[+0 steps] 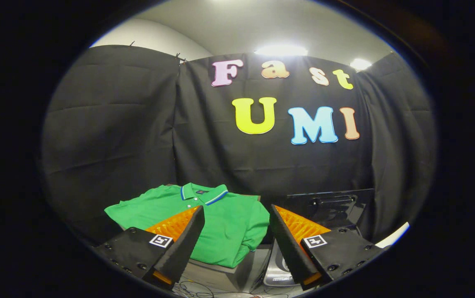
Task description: Put the clothes into the washing machine and then close the washing machine lid.
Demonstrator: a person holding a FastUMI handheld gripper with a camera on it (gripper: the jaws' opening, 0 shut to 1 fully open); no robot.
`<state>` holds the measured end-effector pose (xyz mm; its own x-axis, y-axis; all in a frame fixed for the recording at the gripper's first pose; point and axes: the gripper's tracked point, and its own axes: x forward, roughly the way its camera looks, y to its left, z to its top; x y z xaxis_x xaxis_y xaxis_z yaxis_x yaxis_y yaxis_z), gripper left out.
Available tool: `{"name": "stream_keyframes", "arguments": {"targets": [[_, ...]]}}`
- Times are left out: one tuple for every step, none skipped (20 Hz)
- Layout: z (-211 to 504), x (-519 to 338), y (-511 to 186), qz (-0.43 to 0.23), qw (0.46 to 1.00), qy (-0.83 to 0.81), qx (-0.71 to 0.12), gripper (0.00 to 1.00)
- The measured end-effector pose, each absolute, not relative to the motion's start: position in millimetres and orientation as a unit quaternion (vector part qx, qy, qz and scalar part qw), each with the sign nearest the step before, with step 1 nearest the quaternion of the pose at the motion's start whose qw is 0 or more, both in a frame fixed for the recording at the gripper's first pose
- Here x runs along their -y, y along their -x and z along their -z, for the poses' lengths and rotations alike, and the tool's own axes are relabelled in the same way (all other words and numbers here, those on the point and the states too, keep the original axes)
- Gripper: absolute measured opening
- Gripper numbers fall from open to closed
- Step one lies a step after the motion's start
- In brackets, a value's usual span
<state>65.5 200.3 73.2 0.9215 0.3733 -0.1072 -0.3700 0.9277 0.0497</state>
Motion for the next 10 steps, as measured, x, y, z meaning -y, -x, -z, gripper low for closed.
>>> {"name": "stream_keyframes", "arguments": {"targets": [[-74, -208, -67, -0.194, 0.979, -0.017, -0.061, 0.98], [-71, -214, -69, -0.197, 0.978, -0.019, -0.068, 0.98], [-71, -219, -71, -0.199, 0.977, -0.023, -0.074, 0.98], [-70, -227, -75, -0.202, 0.976, -0.027, -0.079, 0.98], [-69, -233, -78, -0.202, 0.975, -0.027, -0.086, 0.98], [-67, -239, -81, -0.205, 0.974, -0.027, -0.094, 0.98], [-66, -245, -85, -0.206, 0.973, -0.027, -0.099, 0.97], [-66, -252, -88, -0.209, 0.972, -0.029, -0.104, 0.97], [-66, -260, -90, -0.214, 0.971, -0.031, -0.106, 0.97], [-65, -267, -93, -0.217, 0.970, -0.029, -0.108, 0.96]]}}
